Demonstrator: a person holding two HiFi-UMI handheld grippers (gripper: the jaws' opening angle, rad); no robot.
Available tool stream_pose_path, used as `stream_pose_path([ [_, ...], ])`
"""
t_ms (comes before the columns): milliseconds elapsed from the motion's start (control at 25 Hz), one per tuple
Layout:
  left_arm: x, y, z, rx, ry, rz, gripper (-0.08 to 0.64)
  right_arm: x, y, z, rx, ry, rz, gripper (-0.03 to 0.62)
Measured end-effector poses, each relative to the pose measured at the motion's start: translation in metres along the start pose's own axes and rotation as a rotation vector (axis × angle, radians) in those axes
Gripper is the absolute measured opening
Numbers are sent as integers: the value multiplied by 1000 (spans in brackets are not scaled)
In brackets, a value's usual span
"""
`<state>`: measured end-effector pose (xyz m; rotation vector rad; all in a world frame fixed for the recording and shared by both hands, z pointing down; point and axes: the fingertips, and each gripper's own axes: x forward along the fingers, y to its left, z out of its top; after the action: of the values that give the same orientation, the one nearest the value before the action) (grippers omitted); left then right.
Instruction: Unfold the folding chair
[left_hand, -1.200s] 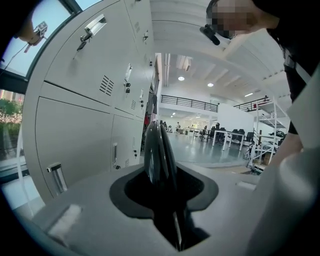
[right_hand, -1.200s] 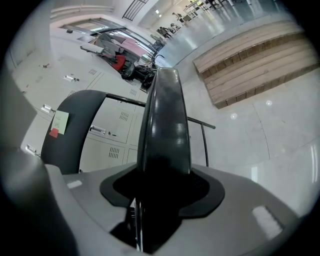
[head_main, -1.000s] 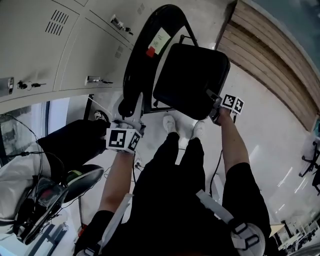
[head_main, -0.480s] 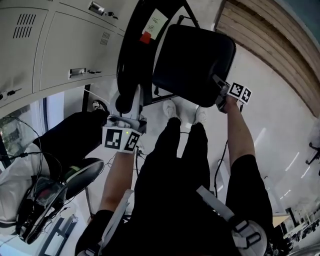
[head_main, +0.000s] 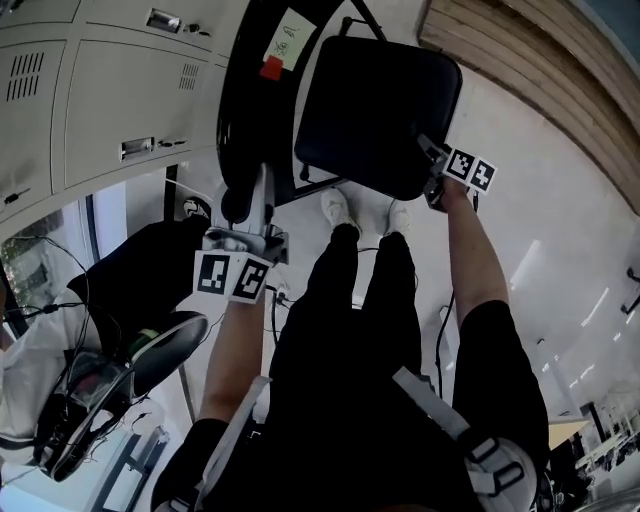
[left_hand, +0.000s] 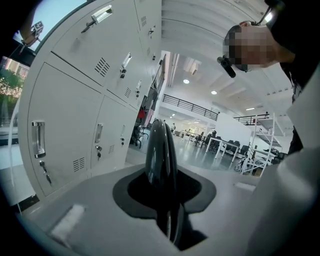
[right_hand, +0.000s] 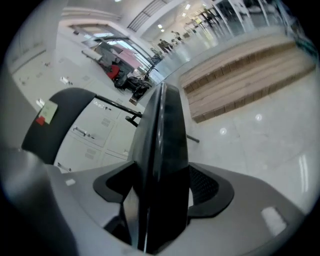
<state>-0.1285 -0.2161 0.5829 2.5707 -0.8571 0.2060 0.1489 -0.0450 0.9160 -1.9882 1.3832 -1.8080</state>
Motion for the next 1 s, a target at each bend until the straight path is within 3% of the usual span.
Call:
stream_pose_path([
  [80, 2, 1, 0, -2, 5, 3, 83, -12, -4, 5, -102, -12, -122, 356],
  [160, 2, 2, 1, -2, -1, 8, 84, -29, 1, 15, -226, -34, -238, 342],
  [280, 2, 1, 2, 0, -7, 1, 83, -54, 28, 27, -355, -115, -290, 270],
  [440, 3, 0, 1, 3, -2, -18, 81, -64, 84, 3, -369, -177, -185, 248],
  [560, 4, 0, -2, -1, 19, -34, 81, -50, 111, -42, -389, -113, -168, 193],
  [720, 7, 10, 0, -30, 10, -43, 80, -17, 98, -88, -291, 17, -264, 169],
  [880, 8, 19, 1, -41, 7, -76, 78, -7, 76, -110, -366, 121, -378, 163],
  [920, 8, 19, 0, -40, 7, -81, 78, -6, 69, -112, -388, 132, -398, 143],
  [1000, 8, 22, -1, -45, 6, -84, 78, -7, 55, -110, -412, 136, -434, 37],
])
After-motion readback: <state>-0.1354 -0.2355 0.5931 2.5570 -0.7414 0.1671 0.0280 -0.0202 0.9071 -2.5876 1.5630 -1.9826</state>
